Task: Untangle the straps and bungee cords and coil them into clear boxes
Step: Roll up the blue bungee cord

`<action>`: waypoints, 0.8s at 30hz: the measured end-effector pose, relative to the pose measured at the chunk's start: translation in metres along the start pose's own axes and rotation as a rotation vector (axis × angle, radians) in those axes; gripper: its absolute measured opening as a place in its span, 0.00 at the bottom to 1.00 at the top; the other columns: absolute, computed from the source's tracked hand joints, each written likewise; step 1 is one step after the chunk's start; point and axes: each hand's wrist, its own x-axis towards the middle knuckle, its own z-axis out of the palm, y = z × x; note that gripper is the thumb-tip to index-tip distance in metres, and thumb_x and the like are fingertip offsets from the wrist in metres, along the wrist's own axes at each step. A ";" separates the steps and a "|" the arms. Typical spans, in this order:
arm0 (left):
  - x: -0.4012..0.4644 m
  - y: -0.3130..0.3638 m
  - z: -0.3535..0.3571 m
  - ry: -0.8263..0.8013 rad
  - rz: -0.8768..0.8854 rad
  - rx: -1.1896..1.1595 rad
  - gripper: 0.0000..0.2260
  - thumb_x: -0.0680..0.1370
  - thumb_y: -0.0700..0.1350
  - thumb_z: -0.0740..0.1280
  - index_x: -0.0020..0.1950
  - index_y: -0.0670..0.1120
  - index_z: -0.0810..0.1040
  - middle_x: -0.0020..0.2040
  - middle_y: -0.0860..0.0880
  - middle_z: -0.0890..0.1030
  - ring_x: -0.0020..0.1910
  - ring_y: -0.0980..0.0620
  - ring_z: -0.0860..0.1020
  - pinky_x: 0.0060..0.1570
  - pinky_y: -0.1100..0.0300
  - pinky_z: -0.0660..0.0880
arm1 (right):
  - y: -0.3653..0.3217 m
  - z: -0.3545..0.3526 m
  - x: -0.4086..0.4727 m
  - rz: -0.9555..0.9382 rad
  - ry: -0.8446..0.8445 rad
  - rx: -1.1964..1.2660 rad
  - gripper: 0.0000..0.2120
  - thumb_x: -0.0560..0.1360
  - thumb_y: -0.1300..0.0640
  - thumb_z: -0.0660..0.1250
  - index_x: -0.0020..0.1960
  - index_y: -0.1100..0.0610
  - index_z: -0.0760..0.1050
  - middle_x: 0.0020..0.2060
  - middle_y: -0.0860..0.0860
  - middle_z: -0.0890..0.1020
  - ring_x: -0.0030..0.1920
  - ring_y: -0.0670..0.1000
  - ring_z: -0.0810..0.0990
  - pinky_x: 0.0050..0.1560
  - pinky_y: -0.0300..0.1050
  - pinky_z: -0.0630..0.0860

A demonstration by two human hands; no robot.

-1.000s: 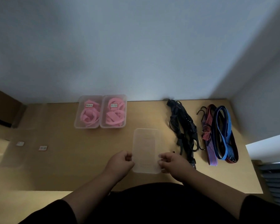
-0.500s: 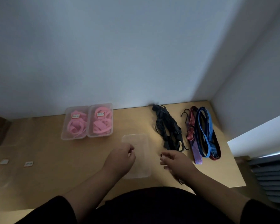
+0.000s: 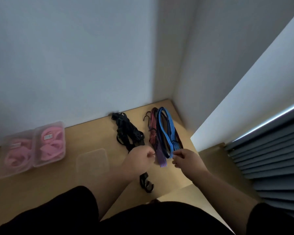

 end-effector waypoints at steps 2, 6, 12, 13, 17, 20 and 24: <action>0.015 0.013 0.012 -0.008 -0.007 -0.011 0.09 0.81 0.46 0.65 0.57 0.47 0.82 0.48 0.51 0.82 0.47 0.55 0.79 0.48 0.59 0.78 | 0.009 -0.013 0.007 0.021 0.063 -0.045 0.05 0.78 0.52 0.67 0.45 0.44 0.78 0.40 0.45 0.84 0.42 0.47 0.83 0.45 0.47 0.83; 0.033 0.036 0.033 -0.040 0.024 -0.025 0.08 0.81 0.48 0.66 0.57 0.48 0.82 0.44 0.57 0.80 0.42 0.62 0.79 0.43 0.67 0.77 | 0.020 -0.027 0.022 0.049 0.134 -0.138 0.04 0.79 0.51 0.66 0.46 0.44 0.78 0.39 0.44 0.83 0.40 0.46 0.82 0.37 0.44 0.80; 0.055 0.052 0.048 -0.017 -0.130 0.009 0.10 0.80 0.51 0.68 0.54 0.46 0.81 0.42 0.54 0.81 0.40 0.56 0.81 0.34 0.70 0.71 | 0.026 -0.031 0.030 0.032 0.131 -0.205 0.05 0.78 0.49 0.67 0.44 0.43 0.77 0.38 0.42 0.80 0.39 0.43 0.78 0.32 0.39 0.69; 0.059 0.052 0.049 -0.022 -0.167 0.012 0.11 0.80 0.53 0.69 0.53 0.46 0.81 0.42 0.53 0.81 0.42 0.54 0.81 0.36 0.67 0.71 | 0.026 -0.029 0.031 0.029 0.124 -0.208 0.04 0.79 0.50 0.67 0.45 0.43 0.78 0.38 0.42 0.80 0.39 0.43 0.77 0.32 0.39 0.69; 0.071 0.051 0.046 0.024 -0.276 0.007 0.13 0.80 0.57 0.67 0.49 0.47 0.79 0.39 0.53 0.79 0.36 0.58 0.77 0.31 0.66 0.68 | 0.028 -0.025 0.034 0.023 0.111 -0.202 0.07 0.79 0.51 0.66 0.42 0.42 0.76 0.38 0.42 0.79 0.39 0.43 0.77 0.33 0.39 0.69; 0.081 0.049 0.033 0.092 -0.290 -0.020 0.11 0.81 0.55 0.65 0.50 0.48 0.78 0.39 0.51 0.80 0.36 0.54 0.79 0.30 0.61 0.73 | 0.025 -0.024 0.038 0.013 0.109 -0.169 0.08 0.79 0.51 0.65 0.42 0.42 0.76 0.39 0.41 0.80 0.40 0.43 0.77 0.32 0.38 0.69; 0.097 0.053 0.023 0.086 -0.307 -0.138 0.14 0.81 0.51 0.65 0.47 0.41 0.81 0.39 0.41 0.83 0.38 0.43 0.83 0.42 0.45 0.82 | 0.007 -0.024 0.050 -0.040 0.082 -0.157 0.07 0.80 0.53 0.63 0.46 0.43 0.77 0.40 0.40 0.80 0.39 0.41 0.78 0.32 0.33 0.69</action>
